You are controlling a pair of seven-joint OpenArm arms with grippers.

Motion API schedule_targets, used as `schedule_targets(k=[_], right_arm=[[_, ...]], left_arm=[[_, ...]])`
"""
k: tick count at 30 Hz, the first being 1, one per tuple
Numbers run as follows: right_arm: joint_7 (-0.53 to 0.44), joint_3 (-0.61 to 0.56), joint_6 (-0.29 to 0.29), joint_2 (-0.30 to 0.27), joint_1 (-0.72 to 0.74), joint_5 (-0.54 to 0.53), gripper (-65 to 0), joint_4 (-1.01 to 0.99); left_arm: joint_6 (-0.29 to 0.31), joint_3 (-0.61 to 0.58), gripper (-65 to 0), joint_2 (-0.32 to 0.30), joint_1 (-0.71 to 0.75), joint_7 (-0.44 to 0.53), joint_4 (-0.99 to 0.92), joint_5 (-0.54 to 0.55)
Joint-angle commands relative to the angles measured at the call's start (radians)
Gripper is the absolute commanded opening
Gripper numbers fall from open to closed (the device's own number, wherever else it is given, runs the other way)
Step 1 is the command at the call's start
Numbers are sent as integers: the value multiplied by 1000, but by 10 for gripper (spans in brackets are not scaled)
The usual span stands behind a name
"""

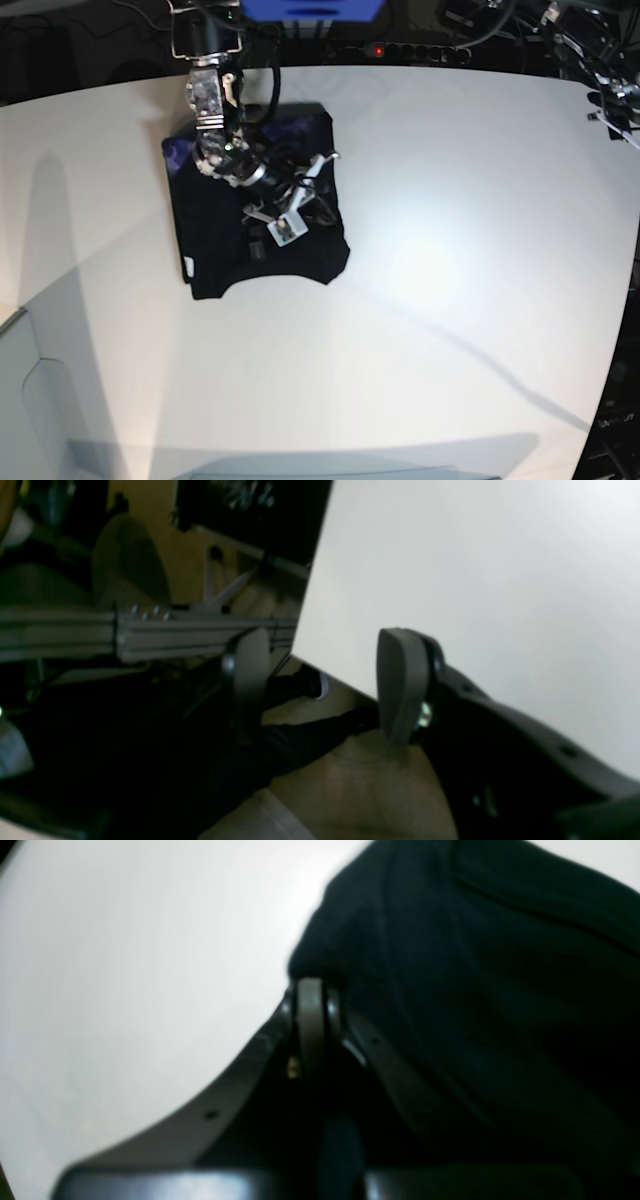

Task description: Fold the T-shirt properly

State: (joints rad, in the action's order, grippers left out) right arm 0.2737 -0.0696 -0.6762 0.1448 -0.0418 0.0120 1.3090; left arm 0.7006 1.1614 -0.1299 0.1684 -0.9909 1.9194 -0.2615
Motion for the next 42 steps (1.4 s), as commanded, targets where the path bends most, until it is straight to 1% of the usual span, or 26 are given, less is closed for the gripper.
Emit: schedule_targets(k=[1,2,4,7,10,13,15,17,20,22,24,26,28,29,30,33,35,37,40,42], right_arm=[[-31,-2,-22,5,7,-11,-650,8],[-46,0,-22,5,0,-11,-650,16],[-55,1,-22,3,-36,-11,-650,99],[-55,1,-22,3,-129,-11,-650,287],[-52,1,-22,3,-221,-11,-650,461],[-58,1,-22,-1,-336,-11,-650,573],[-61,1,-22,-4,-395,-11,-650,579],[-63,1,-22,-21,-429,-11,-650,541],[-64,3,-22,-26,-438,-11,-650,453],[-78,32,-22,-38,-438,-11,-650,393],[-132,67,-22,-38,-459,-11,-650,386],[-213,109,-22,-35,-514,-19,-650,438],[-278,144,-22,-40,-571,-71,-650,502],[-302,167,-22,-40,-597,-106,-650,534],[-319,196,-22,-40,-623,-139,-650,567],[-328,278,-22,-40,-663,-206,-650,611],[-325,359,-22,-41,-651,-226,-650,599],[-301,442,-22,-43,-600,-237,-650,553],[-232,546,-22,-113,-496,-238,-650,473],[-170,597,-22,-165,-409,-238,-650,401]], left_arm=[[-2,18,-313,-15,-3,13,18,0],[-2,33,-313,-15,-3,13,18,0],[-2,56,-313,-15,-2,13,13,0],[-2,98,-313,-15,-2,13,7,0],[-2,107,-313,-15,-2,13,7,0],[-2,108,-313,-15,9,11,7,0],[-2,108,-313,-14,26,11,7,0],[-2,108,-313,0,30,11,7,0],[-2,105,-313,22,36,11,5,0],[-2,104,-313,40,44,11,5,0],[-2,102,-315,62,53,11,5,0],[-2,107,-316,78,66,11,5,0],[-2,107,-317,95,90,11,5,0],[-2,107,-324,105,101,13,5,0],[-2,107,-346,115,112,13,4,0],[-2,107,-455,131,145,14,5,0],[-2,107,-515,128,158,13,5,0],[-2,107,-531,129,173,13,5,0],[-2,107,-540,132,194,13,5,0],[-2,107,-565,152,199,13,4,0]])
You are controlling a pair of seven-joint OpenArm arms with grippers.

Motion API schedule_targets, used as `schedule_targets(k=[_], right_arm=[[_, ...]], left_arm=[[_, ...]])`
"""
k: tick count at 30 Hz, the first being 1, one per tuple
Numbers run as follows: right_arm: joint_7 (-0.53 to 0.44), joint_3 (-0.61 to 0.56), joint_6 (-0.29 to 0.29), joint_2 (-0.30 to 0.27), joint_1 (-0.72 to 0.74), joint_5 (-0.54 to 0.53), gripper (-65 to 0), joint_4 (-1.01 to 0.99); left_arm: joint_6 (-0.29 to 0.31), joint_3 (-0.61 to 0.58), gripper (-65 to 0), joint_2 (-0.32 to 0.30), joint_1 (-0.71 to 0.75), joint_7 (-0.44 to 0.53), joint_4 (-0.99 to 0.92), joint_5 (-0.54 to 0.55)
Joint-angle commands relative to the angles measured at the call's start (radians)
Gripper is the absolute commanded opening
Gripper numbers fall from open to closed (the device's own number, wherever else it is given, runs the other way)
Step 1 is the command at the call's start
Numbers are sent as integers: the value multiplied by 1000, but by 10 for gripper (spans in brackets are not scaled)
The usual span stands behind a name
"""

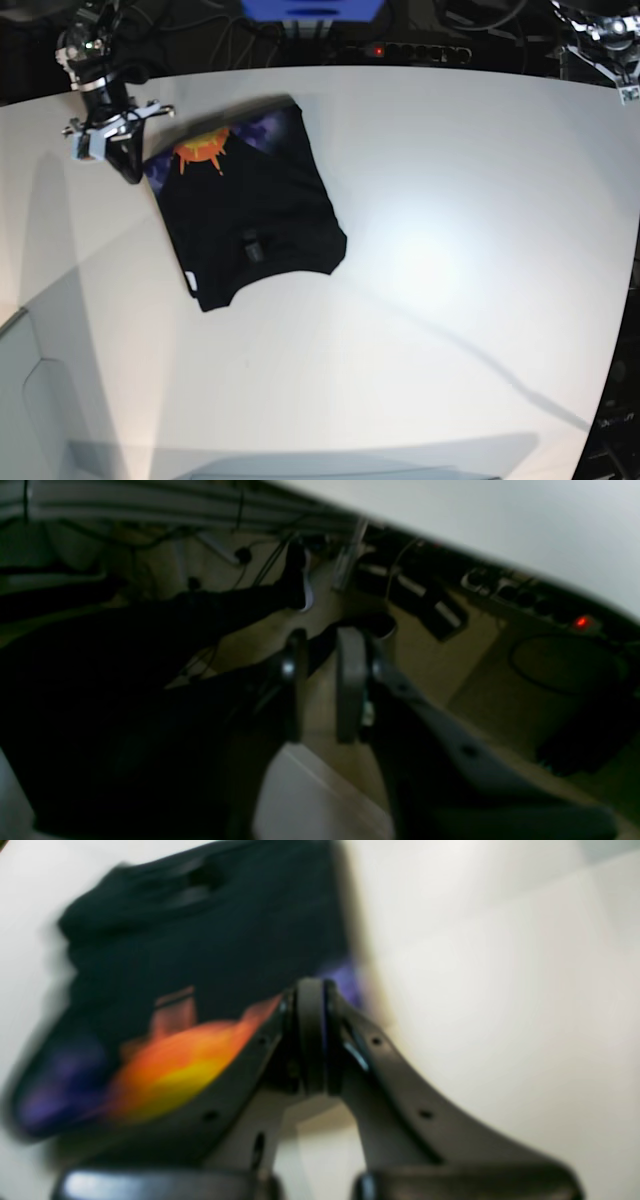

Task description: Fold the T-shirt properly

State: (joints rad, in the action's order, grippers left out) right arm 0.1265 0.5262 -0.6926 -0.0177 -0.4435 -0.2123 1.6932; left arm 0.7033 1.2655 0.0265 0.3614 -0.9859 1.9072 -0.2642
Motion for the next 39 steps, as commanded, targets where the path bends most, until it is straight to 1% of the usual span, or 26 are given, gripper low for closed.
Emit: schedule_targets(k=[1,2,3,5,8,11,13,17,19,23,25,27,30,39], right_arm=[[2,25,-6,-31,28,-14,-650,-26],[22,50,-6,-54,62,-14,-650,-64],[34,62,-6,-70,87,-14,-650,-98],[46,71,-6,-97,111,-12,-650,-153],[45,58,-6,-103,107,-12,-650,-178],[43,4,-6,-95,73,-14,-650,-176],[43,-25,-6,-77,64,-11,-650,-175],[43,-36,-6,-47,62,-9,-650,-173],[43,-41,-6,-46,61,-9,-650,-173],[42,-90,-6,-47,35,-9,-650,-149],[12,-113,-6,-46,8,-9,-650,-112],[-26,-140,-6,-29,-21,-9,-650,-81],[-46,-146,-6,-5,-36,-8,-650,-61],[-49,-148,-6,-3,-48,-8,-650,-74]], left_arm=[[-5,4,-591,6,9,9,16,3],[-5,4,-628,17,20,11,16,3],[-5,3,-650,25,26,14,16,3],[-5,3,-648,43,29,15,16,3],[-5,3,-650,59,29,17,15,3],[-5,3,-650,68,29,17,1,3],[-5,3,-650,66,29,17,-8,3],[-5,3,-650,63,29,17,-28,3],[-5,3,-650,60,29,17,-35,3],[-5,4,-650,60,29,17,-35,3],[-5,4,-650,59,29,17,-35,3],[-5,4,-650,59,29,19,-35,3],[-5,4,-650,59,26,19,-35,3],[-5,3,-650,57,29,19,-61,3]])
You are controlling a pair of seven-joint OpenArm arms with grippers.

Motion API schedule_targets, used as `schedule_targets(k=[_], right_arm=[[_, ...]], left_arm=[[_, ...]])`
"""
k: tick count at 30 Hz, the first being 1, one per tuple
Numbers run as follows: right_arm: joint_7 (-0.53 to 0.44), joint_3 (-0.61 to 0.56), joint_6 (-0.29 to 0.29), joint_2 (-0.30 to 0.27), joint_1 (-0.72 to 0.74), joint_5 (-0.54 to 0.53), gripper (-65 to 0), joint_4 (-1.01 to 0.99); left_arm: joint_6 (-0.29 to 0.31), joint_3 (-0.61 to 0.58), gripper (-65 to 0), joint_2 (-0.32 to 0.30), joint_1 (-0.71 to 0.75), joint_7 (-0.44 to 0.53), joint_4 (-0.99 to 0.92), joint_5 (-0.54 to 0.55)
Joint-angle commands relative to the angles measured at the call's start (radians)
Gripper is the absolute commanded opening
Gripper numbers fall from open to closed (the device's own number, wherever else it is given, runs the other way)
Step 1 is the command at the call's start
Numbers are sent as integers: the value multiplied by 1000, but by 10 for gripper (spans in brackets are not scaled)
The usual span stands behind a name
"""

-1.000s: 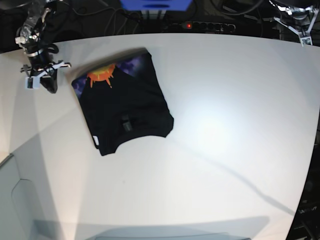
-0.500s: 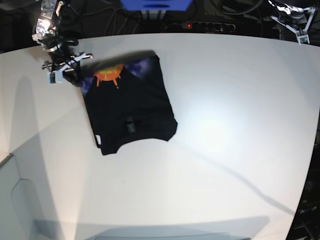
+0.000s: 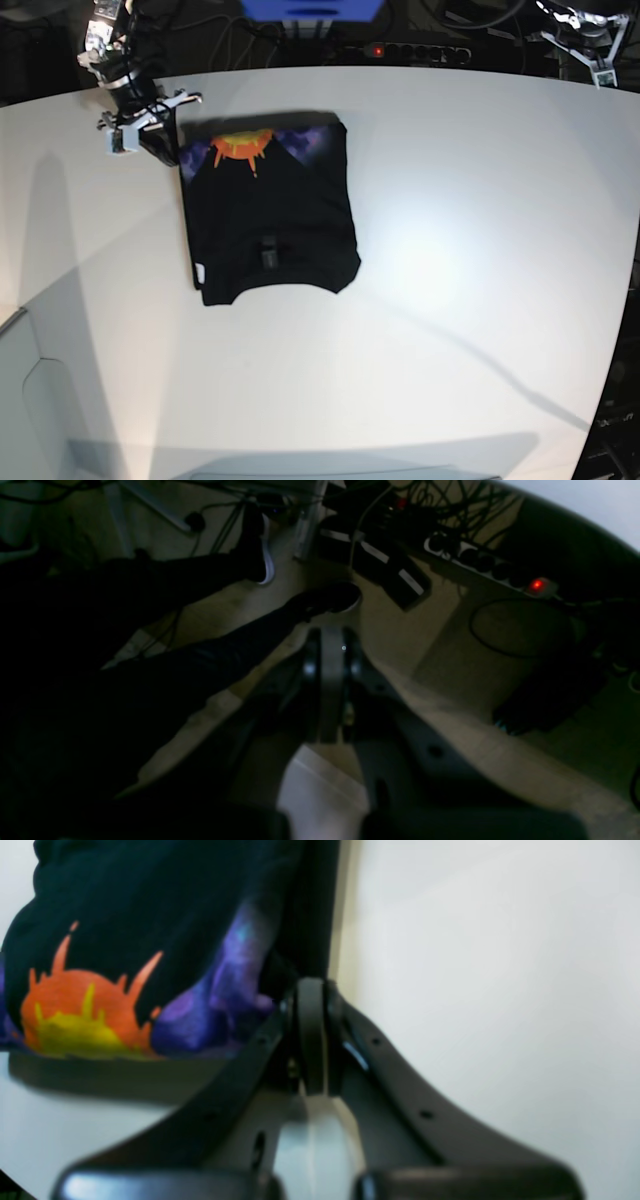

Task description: Fold the T-shirt properly

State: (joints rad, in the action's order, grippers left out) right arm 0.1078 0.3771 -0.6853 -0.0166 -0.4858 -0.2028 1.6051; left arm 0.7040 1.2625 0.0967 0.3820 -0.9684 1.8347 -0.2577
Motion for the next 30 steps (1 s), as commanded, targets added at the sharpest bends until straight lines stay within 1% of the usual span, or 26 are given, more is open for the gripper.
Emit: schedule_targets(k=[1,4,8,14,18,20,22,24,27,30], right_arm=[[-27,1,-13,-1,-9,-17,-650,14],[-33,0,-13,25,-24,-17,-650,18],[-35,-34,-13,22,-40,-17,-650,14],[-35,-26,-13,23,-44,-17,-650,16],[-35,50,-13,23,-40,-19,-650,21],[-29,92,-13,23,-46,-22,-650,39],[-26,138,-13,25,-78,-24,-650,53],[-26,164,-13,25,-126,-24,-650,67],[-26,193,-13,36,-219,-24,-650,103],[-24,239,-13,80,-319,-24,-650,140]], left_arm=[[-6,6,-650,-13,8,1,9,-4],[-6,6,-650,-13,8,2,4,-4],[-6,6,-650,-13,8,2,4,-4],[-6,6,-650,-13,8,2,4,-4],[-6,6,-650,-12,12,2,3,-5],[-6,4,-650,-10,36,2,-7,-5],[-6,0,-650,-13,59,4,-39,-5],[-6,1,-650,-13,77,12,-109,-5],[-6,-2,-650,-30,91,102,-261,-7],[-6,-2,-650,-38,87,214,-413,-15]])
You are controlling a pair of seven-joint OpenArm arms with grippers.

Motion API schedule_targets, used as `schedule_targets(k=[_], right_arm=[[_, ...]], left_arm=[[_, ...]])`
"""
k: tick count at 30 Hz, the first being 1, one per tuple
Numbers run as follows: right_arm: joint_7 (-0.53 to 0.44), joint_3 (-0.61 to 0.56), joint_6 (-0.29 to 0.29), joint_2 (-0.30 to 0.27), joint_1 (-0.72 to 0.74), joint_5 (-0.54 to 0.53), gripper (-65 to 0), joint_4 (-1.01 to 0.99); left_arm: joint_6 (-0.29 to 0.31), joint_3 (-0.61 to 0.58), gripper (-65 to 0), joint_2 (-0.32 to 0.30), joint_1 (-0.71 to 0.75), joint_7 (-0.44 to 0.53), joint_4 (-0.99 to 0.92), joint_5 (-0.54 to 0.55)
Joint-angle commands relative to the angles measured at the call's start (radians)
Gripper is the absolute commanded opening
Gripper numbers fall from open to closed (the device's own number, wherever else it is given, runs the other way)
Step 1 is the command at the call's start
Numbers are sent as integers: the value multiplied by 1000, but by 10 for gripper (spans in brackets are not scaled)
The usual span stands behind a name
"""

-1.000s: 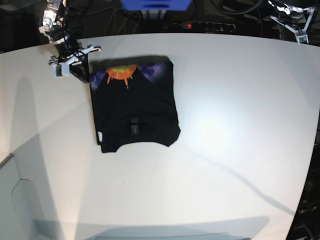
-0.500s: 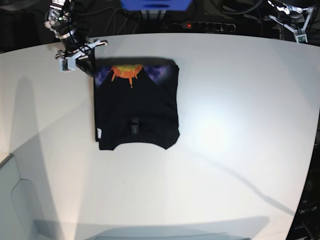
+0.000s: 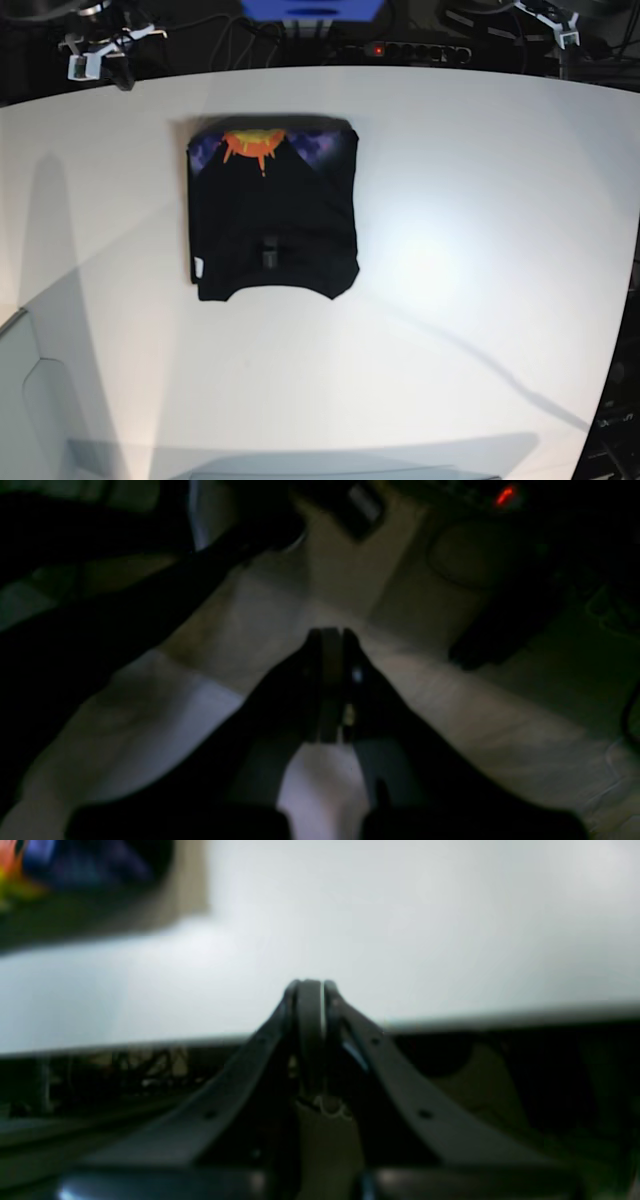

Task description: Fold the T-shirt properly

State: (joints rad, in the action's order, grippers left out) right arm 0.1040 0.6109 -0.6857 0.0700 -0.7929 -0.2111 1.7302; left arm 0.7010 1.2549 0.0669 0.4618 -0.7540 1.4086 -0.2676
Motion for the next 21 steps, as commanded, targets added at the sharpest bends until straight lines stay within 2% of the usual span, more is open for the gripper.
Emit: schedule_targets(k=[1,5,7,10,11,15,17,19,21], right_arm=[[-20,10,-12,11,-35,-15,-650,17],[-20,4,-12,61,-109,-9,-650,-26],[-20,-19,-12,66,-112,-6,-650,-85],[-34,-46,-12,64,-89,55,-650,-210],[-34,-47,-12,60,-63,83,-650,-258],[-79,-47,-12,44,60,235,-650,-496],[-123,-49,27,40,123,318,-650,-635],[-214,-49,71,20,192,399,-650,-815],[-310,-46,120,0,249,459,-650,-982]], left_arm=[[-3,4,-650,-20,4,40,-38,-5],[-3,-76,-650,-75,-50,170,-291,-6],[-3,-152,-650,-120,-73,247,-447,4],[-3,-269,-650,-177,-123,400,-690,1],[-19,-304,-650,-197,-139,462,-774,3],[-202,-427,-650,-230,-226,706,-1102,1],[-300,-487,-650,-221,-265,819,-1230,-5],[-399,-573,-650,-210,-294,902,-1305,-5],[-476,-643,-650,-177,-308,931,-1334,0]])
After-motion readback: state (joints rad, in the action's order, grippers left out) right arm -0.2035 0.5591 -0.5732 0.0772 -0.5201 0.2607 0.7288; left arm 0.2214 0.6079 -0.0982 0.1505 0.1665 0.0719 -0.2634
